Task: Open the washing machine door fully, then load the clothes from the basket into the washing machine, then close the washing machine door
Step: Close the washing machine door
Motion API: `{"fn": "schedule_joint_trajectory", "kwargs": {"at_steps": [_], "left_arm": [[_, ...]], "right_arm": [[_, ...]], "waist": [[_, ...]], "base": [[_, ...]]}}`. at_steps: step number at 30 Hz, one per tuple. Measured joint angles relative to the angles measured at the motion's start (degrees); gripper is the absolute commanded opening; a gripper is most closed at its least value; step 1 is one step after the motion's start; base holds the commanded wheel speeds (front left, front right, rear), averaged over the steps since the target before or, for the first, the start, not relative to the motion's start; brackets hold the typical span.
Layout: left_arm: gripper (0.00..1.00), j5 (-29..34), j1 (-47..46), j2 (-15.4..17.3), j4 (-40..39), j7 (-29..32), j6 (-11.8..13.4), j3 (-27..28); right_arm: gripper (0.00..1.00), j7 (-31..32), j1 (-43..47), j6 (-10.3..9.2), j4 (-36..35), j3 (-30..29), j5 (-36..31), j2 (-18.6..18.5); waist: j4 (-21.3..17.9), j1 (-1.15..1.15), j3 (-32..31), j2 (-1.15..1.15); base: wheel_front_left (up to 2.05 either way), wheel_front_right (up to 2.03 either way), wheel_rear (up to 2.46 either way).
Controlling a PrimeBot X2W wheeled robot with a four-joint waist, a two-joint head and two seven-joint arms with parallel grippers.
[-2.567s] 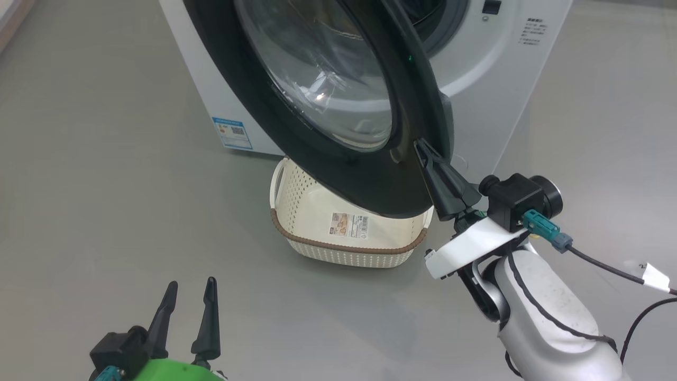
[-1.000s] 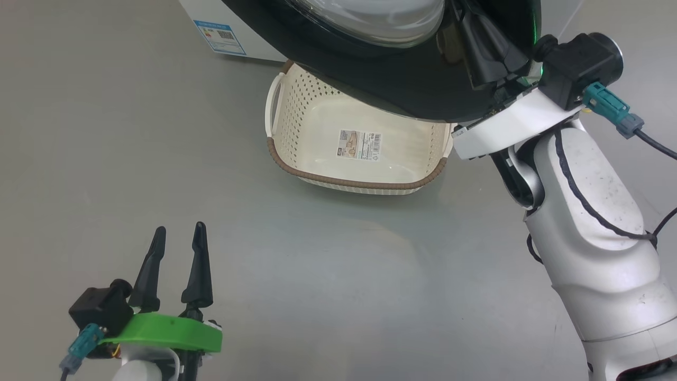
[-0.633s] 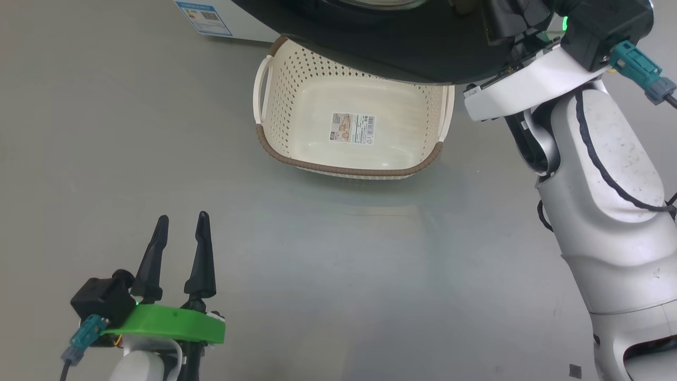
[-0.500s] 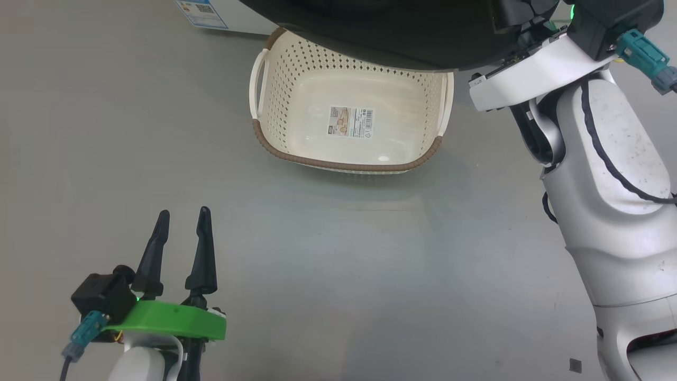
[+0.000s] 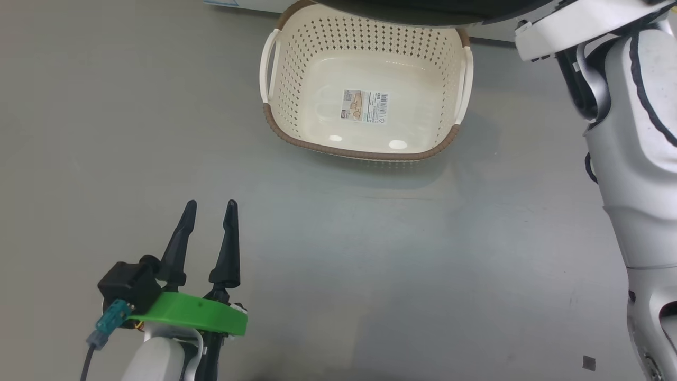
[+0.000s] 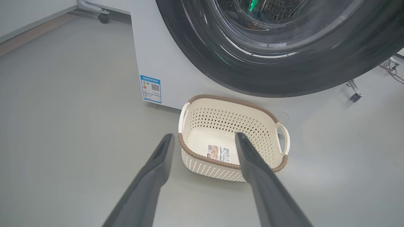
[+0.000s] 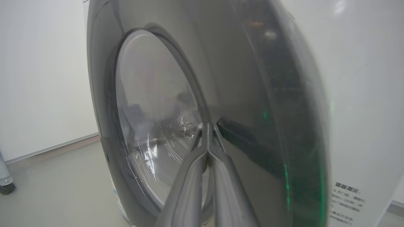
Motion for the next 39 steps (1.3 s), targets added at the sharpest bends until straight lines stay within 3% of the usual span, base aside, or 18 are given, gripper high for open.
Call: {"fn": "schedule_joint_trajectory", "kwargs": {"at_steps": [11, 17, 32, 33, 35, 36, 37, 39], "left_arm": [[1.00, -1.77, -0.20, -0.11, 0.33, 0.00, 0.00, -2.82], [1.00, -1.94, -0.12, -0.20, 0.31, 0.00, 0.00, -2.79], [1.00, -2.38, -0.10, -0.26, -0.43, 0.00, 0.00, 0.33], [1.00, -3.60, -0.10, -0.25, -0.78, 0.00, 0.00, 0.32], [1.00, -7.35, -0.10, -0.31, -1.31, 0.00, 0.00, 0.45], [1.00, -8.21, -0.10, -0.32, -1.41, 0.00, 0.00, 0.75], [1.00, -8.82, -0.12, -0.32, -1.40, 0.00, 0.00, 1.20], [1.00, -8.94, -0.14, -0.31, -1.40, 0.00, 0.00, 2.26]], "right_arm": [[0.00, 0.00, -6.88, -0.09, 5.93, -3.01, -2.22, -3.75], [0.00, 0.00, -10.89, -1.16, 9.06, -4.80, -3.45, -6.00], [0.00, 0.00, -12.25, -1.68, 12.21, -3.86, -4.25, -4.58], [0.13, 0.00, -11.95, -1.67, 11.91, -3.76, -4.05, -4.05], [0.49, 0.00, -10.54, -1.59, 10.91, -3.59, -3.25, -3.10], [0.92, 0.00, -9.53, -1.53, 10.42, -3.41, -2.92, -2.54], [1.00, 0.00, -8.28, -1.52, 9.62, -3.37, -2.54, -1.97], [1.00, 0.00, -5.72, -1.51, 8.10, -3.46, -1.54, -1.11]], "waist": [[4.63, 0.00, 0.45, 0.00], [6.73, 0.00, 0.85, 0.00], [6.23, 0.00, -0.42, 0.00], [6.03, 0.00, -0.65, 0.00], [5.58, 0.00, -1.14, 0.00], [5.33, 0.00, -1.42, 0.00], [5.05, 0.00, -1.73, 0.00], [4.46, 0.00, -2.44, 0.00]], "base": [[0.00, 0.00, 0.00], [0.00, 0.00, 0.00], [0.00, 0.00, 0.00], [0.00, 0.00, 0.00], [0.00, 0.00, 0.00], [0.00, 0.00, 0.00], [0.00, 0.00, 0.00], [0.00, 0.00, 0.00]]}}
